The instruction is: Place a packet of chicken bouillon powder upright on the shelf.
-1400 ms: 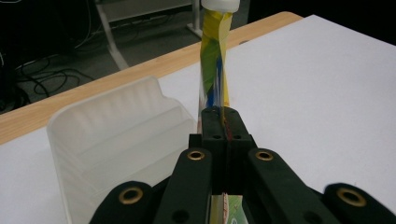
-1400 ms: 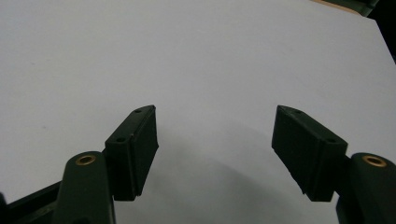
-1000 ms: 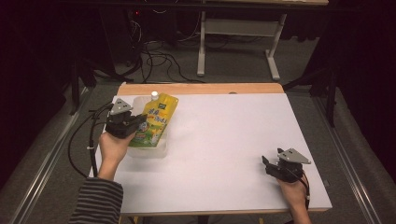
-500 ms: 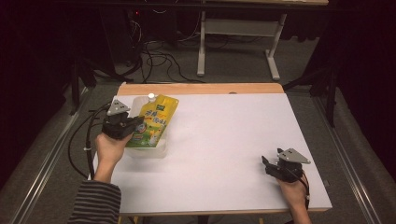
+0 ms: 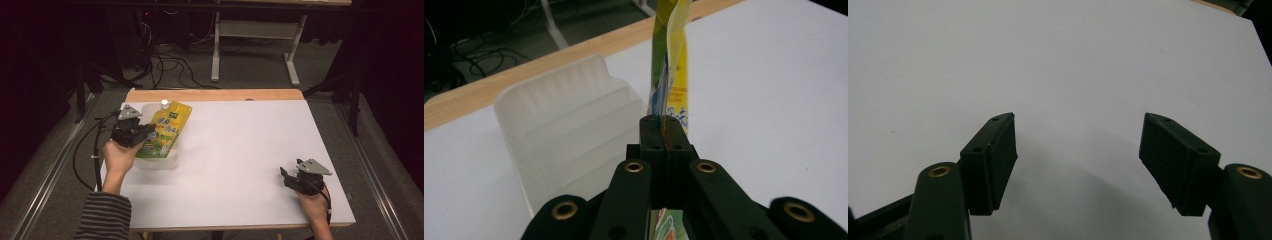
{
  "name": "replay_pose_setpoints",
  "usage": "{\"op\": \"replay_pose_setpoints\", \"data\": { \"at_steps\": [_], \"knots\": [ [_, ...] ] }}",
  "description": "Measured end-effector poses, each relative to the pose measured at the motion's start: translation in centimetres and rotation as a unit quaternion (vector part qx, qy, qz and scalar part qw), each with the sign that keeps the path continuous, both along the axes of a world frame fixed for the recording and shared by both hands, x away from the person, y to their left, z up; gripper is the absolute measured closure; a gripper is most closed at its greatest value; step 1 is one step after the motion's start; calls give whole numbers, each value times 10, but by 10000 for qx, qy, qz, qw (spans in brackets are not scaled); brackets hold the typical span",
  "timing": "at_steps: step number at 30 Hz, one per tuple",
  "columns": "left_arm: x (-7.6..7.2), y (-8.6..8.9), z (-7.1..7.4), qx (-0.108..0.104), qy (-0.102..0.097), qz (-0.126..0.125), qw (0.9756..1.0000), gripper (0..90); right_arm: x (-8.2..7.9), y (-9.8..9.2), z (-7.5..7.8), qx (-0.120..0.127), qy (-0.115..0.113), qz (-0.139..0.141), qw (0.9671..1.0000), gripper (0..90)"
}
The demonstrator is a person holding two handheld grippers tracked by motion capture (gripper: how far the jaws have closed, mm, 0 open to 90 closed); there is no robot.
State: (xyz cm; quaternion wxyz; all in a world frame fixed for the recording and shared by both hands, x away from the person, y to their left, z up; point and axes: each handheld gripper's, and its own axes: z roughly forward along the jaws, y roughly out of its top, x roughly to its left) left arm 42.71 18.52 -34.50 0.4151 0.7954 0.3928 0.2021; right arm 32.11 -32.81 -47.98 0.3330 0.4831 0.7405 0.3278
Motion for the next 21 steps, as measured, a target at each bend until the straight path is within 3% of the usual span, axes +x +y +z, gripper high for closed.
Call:
{"op": "replay_pose_setpoints", "data": {
  "at_steps": [3, 4, 5, 7, 10, 14, 21],
  "knots": [
    [1, -2, -2, -188, -141, -34, 9997, 900, 0, 0, 0, 4, -12, 1, 10000, 316],
    [2, -4, -3, -392, -280, -97, 9988, 900, 0, 0, 0, 6, -15, -4, 10000, 316],
    [2, -4, -3, -392, -280, -97, 9988, 900, 0, 0, 0, 9, -15, -6, 10000, 316],
    [1, -8, -5, -428, -494, -154, 9977, 900, 0, 0, 0, -10, -16, -12, 10000, 316],
    [-4, -7, -10, -420, -661, -187, 9968, 900, 0, 0, 0, 8, -26, -17, 10000, 316],
    [-8, 1, -21, -547, -589, -162, 9966, 900, 0, 0, 0, 15, -17, -1, 10000, 316],
    [-13, 12, -27, -732, -584, -40, 9956, 900, 0, 0, 0, 3, -7, -7, 10000, 316]
  ]
}}
